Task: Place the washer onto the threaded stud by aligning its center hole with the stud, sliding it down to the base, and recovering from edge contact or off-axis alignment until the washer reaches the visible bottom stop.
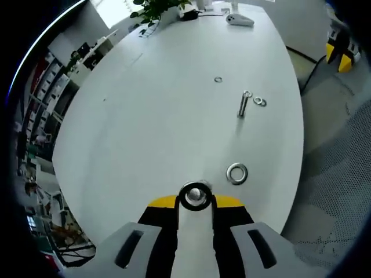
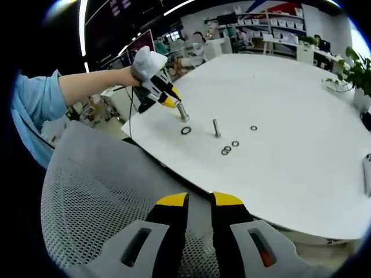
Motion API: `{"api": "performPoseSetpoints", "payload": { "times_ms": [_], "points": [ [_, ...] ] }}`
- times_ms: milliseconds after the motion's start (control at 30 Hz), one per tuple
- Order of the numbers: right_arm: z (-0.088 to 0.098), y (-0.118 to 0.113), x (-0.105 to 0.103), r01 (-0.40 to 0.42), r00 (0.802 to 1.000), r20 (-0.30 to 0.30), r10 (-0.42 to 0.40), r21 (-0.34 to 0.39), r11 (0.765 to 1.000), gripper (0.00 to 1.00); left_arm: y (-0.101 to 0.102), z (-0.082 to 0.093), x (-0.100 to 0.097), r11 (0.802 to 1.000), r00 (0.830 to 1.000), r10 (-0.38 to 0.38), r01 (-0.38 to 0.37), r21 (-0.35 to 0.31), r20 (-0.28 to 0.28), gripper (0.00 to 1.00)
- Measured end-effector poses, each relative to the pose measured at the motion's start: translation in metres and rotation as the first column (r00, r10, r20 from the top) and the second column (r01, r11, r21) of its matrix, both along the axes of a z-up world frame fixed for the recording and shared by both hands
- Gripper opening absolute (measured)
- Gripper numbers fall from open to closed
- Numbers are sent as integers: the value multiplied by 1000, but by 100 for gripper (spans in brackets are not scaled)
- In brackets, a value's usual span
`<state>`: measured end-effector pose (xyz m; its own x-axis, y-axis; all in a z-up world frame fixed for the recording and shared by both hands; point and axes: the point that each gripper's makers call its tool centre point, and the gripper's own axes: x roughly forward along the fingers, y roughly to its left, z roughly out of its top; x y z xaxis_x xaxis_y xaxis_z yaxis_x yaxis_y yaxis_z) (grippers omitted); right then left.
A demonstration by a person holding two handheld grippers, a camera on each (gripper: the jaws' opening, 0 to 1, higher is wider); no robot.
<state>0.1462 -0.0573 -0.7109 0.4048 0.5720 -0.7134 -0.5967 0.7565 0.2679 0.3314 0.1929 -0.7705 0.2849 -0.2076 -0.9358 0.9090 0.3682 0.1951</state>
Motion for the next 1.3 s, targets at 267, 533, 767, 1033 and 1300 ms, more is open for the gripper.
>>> {"api": "performPoseSetpoints", "payload": {
  "times_ms": [267, 533, 767, 1033, 1300],
  "points": [
    [0, 0, 0, -2, 1000, -2, 2, 1, 1000, 18, -3, -7, 2, 1000, 1000, -3, 3, 15, -28, 19],
    [0, 0, 0, -1, 1000, -2, 1, 2, 1000, 18, -4, -22, 1, 998, 998, -14, 17, 55, -55, 19],
    [0, 0, 1, -1, 1000, -1, 1, 2, 1000, 18, -4, -32, -1, 997, 997, -15, 21, 76, -73, 19],
    [0, 0, 1, -2, 1000, 0, 2, 4, 1000, 18, -7, -42, -14, 996, 994, -26, 35, 85, -105, 19],
    [0, 1, 1, -6, 1000, 1, 6, 6, 1000, 18, -7, -49, -29, 993, 990, -49, 63, 101, -129, 19]
  ]
}}
